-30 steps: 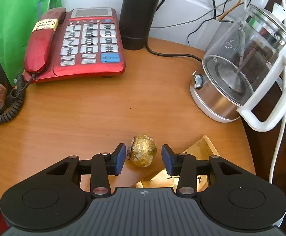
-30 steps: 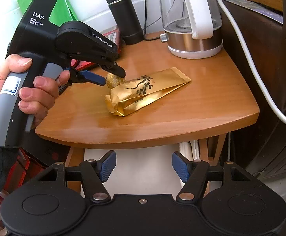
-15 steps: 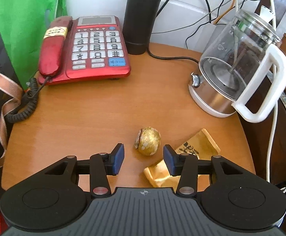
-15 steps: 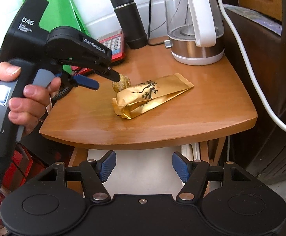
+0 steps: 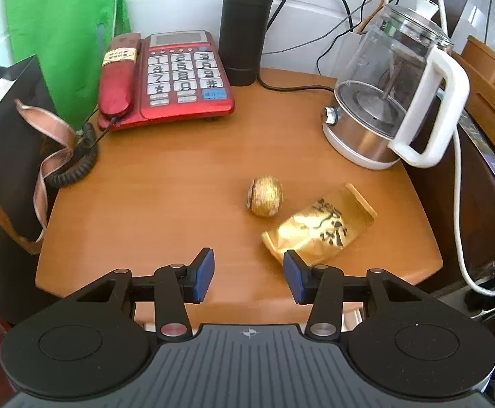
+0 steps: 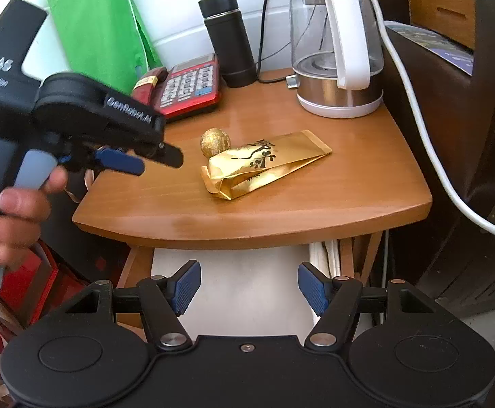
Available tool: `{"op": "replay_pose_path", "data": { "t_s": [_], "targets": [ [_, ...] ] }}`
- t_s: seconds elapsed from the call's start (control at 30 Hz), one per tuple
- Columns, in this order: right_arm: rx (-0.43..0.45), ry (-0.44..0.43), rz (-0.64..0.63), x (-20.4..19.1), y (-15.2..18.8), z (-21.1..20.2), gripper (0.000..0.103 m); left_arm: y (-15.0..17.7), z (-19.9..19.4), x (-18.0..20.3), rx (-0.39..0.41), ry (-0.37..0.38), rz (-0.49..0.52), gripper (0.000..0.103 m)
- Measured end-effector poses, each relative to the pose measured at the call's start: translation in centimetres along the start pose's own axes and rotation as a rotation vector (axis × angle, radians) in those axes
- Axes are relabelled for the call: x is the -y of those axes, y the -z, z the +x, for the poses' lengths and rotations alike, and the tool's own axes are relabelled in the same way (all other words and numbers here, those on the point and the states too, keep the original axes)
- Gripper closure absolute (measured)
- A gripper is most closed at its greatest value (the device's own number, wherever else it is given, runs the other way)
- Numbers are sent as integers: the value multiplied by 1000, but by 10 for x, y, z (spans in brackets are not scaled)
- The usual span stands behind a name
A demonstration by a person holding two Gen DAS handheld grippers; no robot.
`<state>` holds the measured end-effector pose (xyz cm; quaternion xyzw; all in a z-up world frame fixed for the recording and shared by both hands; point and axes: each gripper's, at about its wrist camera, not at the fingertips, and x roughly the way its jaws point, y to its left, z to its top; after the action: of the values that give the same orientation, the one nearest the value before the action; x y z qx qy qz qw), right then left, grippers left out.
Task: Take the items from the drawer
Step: 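Withdraw both tools back from the nightstand top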
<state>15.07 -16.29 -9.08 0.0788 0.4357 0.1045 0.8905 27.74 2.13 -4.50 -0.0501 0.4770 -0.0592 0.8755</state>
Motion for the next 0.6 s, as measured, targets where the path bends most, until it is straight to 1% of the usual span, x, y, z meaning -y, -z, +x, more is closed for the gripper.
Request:
{"op": "replay_pose_path", "data": {
  "t_s": [0.3,0.6],
  "targets": [
    [-10,39,-13,-4,9,-9,41,30,-23,7,15,-30,46,54],
    [-14,92,-74,-12,20,-21,41,65,-40,14,14,-54,88,51]
  ]
}}
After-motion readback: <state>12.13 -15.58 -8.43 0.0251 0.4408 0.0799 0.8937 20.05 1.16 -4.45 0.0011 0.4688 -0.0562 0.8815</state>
